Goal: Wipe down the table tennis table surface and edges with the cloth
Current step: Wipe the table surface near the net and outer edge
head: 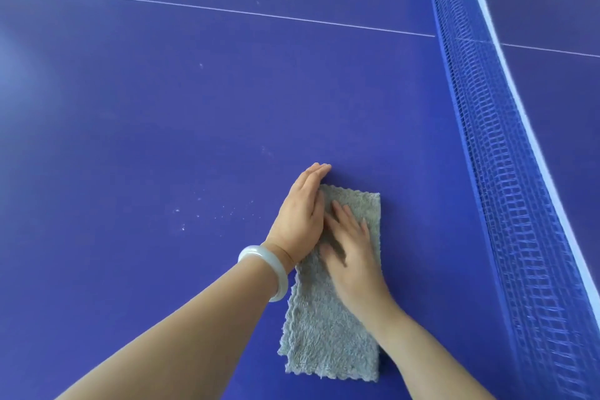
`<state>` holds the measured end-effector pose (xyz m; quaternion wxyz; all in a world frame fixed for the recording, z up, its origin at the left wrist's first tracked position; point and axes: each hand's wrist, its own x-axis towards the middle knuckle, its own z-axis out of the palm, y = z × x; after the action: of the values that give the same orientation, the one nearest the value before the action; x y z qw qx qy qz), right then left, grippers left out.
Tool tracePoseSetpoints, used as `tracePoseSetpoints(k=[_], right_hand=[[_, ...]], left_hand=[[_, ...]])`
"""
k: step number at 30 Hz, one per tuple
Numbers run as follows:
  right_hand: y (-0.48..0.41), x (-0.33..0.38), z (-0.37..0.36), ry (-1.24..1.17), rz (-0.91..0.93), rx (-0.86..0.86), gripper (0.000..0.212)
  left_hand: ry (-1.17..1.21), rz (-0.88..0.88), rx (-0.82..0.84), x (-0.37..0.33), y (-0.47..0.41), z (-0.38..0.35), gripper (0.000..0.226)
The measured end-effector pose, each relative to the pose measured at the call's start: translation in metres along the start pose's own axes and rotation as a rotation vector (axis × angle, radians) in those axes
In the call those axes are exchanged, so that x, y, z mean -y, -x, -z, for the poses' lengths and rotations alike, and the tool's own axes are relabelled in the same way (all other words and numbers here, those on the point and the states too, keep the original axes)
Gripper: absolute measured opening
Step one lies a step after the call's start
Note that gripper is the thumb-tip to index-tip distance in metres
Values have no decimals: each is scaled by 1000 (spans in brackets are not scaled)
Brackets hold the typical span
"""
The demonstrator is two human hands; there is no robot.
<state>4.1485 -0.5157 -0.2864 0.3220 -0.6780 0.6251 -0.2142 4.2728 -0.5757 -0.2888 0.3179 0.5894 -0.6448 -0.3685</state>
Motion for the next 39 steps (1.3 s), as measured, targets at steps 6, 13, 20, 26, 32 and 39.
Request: tracePoseSetpoints(k=[6, 13, 20, 26, 32, 39], right_hand=[[-57, -51, 59, 257, -230, -245, 52], [-58, -67, 47, 467, -88, -194, 58], [-57, -67, 45, 664, 106, -40, 66], [-56, -62, 42, 656, 186, -40, 56], [-17, -19, -9, 525, -51, -98, 58], [4, -13, -16, 444, -14, -116, 57]], left_hand=[[-495, -235, -87, -26, 48, -42, 47], [-719, -96, 53, -18, 75, -72, 60], [-786, -2, -24, 26, 82, 1, 60], [-745, 163, -97, 13, 109, -14, 62], [-722, 79, -20, -3, 126, -36, 60], [-736, 65, -3, 21, 156, 5, 59]])
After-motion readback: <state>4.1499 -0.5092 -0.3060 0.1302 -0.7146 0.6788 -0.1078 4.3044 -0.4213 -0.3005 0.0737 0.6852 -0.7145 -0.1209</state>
